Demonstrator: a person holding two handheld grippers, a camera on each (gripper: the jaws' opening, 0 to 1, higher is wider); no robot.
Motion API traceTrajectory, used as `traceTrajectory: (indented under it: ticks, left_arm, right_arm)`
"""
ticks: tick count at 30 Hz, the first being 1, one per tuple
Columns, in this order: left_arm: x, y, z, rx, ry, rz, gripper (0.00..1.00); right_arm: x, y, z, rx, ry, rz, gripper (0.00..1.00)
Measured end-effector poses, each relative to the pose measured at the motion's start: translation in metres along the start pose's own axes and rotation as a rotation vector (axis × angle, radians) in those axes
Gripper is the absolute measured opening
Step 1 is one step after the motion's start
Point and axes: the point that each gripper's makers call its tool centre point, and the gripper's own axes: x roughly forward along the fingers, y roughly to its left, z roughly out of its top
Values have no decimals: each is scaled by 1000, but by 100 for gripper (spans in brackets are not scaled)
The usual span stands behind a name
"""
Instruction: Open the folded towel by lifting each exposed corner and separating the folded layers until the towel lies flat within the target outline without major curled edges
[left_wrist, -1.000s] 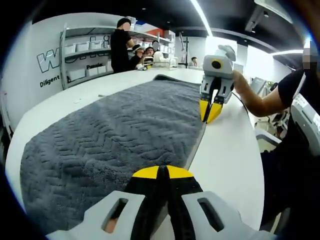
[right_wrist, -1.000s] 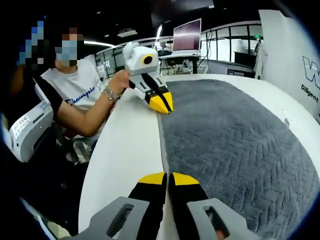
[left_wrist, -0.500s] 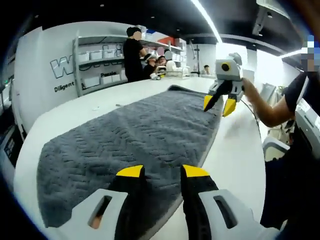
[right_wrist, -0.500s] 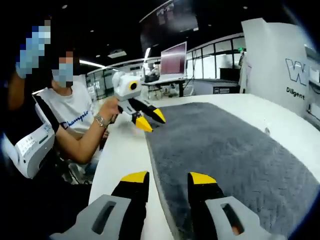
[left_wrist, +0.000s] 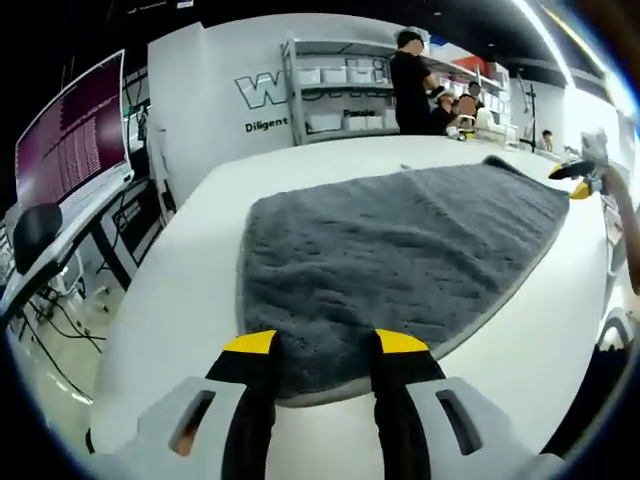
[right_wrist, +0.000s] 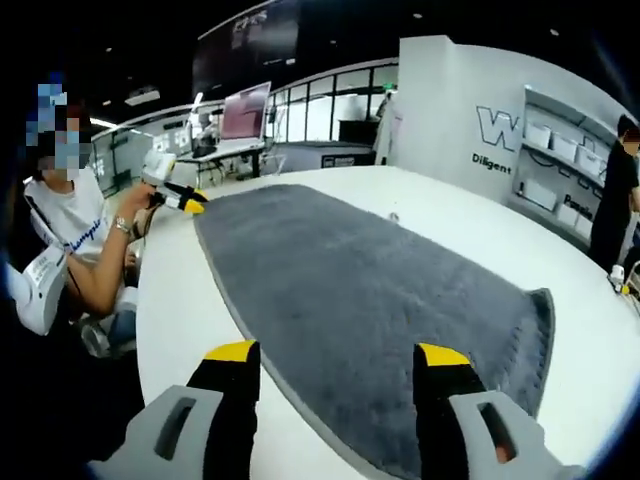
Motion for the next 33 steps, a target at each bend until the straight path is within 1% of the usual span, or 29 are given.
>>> traceTrajectory:
  ticks: [1,2,4,6,7,8,10,11,12,13,18,20,23,25,26,28,31,33]
  left_arm:
    - [0,1,0,-5,-2,-3,34]
    - [1,1,0,-7,-3,-3,33]
    - [2,2,-1,-12,-1,-1,31]
    - [4,2,-5,-8,18,2,29]
    - [5,3,-7,-8,26,1,29]
    - [5,3,-8,-13,27,-3,28]
    - [4,4,-8,-25,20,-8,28]
    - [4,4,-8,-27,18,-9,28]
    - [4,2,-8,-30,16,-13,28]
    - [6,4,-8,-34,16,-17,28]
    - [7,5,-7,-41,17,-27,26]
    - [6,5,-7,-38,17,-29,24]
    - [7,2,-7,-33,16,-39,20]
    - [6,2,-7,-35,16,-37,19]
    - [6,1,-8,-37,15,-36,19]
    - [6,0,-8,-37,15,-31,19]
    - [5,-3,-9,-30,17,-26,17]
    - [5,0,-8,-31,16,-18,14]
  right_arm:
    - [-4,-5,-5,12,7,-10,60]
    - [-9,-14,-11,46,6,-39,59]
    - [-18,-24,-19,80,6,-65,57]
    - [-27,-35,-27,114,11,-97,51]
    - [-29,-38,-29,119,14,-102,49]
    - [-34,-43,-35,132,24,-112,44]
    - [-41,-53,-45,174,43,-132,40]
    - [-44,-57,-49,182,44,-133,37]
    - [-46,-62,-54,209,49,-140,36]
    - [-48,-68,-59,230,62,-155,35]
    - [-50,-86,-77,273,85,-185,31]
    - [-49,-89,-85,282,102,-197,27]
    - [-47,-87,-95,283,129,-204,23]
    - [-48,-88,-95,270,112,-208,21]
    - [-48,-89,-95,288,109,-209,19]
    - [-50,-91,-97,271,114,-225,13]
    - [-53,-89,-99,270,115,-224,10]
    - [-55,-89,-101,266,114,-224,9]
